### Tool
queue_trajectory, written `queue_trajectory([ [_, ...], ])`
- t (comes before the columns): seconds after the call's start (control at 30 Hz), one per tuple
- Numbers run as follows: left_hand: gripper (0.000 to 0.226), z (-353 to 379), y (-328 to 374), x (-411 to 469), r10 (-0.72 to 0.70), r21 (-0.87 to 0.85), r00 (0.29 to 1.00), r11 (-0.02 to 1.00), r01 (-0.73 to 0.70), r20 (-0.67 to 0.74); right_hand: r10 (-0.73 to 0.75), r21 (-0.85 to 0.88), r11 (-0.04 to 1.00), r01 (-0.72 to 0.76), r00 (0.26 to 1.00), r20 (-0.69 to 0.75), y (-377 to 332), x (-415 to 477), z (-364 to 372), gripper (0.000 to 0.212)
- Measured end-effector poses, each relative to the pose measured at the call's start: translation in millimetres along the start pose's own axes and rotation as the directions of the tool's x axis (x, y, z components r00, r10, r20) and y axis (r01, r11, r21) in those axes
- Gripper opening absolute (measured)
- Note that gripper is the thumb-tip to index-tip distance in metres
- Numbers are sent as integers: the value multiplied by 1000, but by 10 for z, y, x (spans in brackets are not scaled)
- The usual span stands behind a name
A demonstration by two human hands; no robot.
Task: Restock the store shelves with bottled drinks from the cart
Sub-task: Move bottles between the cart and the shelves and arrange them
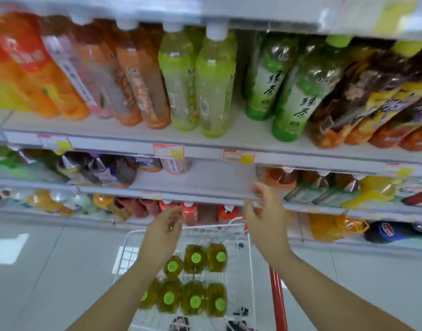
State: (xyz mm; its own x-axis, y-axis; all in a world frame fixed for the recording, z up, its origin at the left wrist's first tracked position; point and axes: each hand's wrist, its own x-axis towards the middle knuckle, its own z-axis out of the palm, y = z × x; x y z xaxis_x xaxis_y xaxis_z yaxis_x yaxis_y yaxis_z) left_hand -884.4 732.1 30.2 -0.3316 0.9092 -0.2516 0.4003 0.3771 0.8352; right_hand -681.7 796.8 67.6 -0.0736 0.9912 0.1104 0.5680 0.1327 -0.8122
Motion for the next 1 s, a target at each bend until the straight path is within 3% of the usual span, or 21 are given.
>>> queue_trajectory([
  [0.07,24,-128,-543,-153,-124,69,991,989,128,-58,90,-54,995,-79,969,229,227,-360,333,22],
  [0.17,28,-264,-1247,-374,-268,191,954,937,291,-135,250,-140,968,-208,847,469,538,-728,786,24],
  [0.23,33,-313,-1647,-475,-333,326,926,868,375,-180,309,-176,951,-255,767,562,704,-873,1057,29],
  [0.3,42,-339,-2012,-546,-385,422,901,796,434,-200,327,-258,944,-208,708,626,825,-981,1325,32],
  [0.4,51,-326,-2419,-621,-438,367,885,806,464,-156,309,-317,942,-113,667,679,961,-1082,1774,39],
  [0.57,51,-307,-2736,-653,-419,322,900,842,433,-118,301,-350,935,-65,668,680,1022,-1163,2426,51],
  [0.73,50,-353,-2906,-633,-403,291,909,862,415,-101,304,-409,911,-53,757,578,1082,-1107,2810,28],
  [0.9,63,-491,-2829,-587,-473,313,876,850,424,97,266,-342,937,-69,776,573,844,-925,2635,20],
  [1.0,60,-608,-2600,-574,-446,384,884,847,367,139,215,-238,966,-102,826,521,413,-799,2168,25],
])
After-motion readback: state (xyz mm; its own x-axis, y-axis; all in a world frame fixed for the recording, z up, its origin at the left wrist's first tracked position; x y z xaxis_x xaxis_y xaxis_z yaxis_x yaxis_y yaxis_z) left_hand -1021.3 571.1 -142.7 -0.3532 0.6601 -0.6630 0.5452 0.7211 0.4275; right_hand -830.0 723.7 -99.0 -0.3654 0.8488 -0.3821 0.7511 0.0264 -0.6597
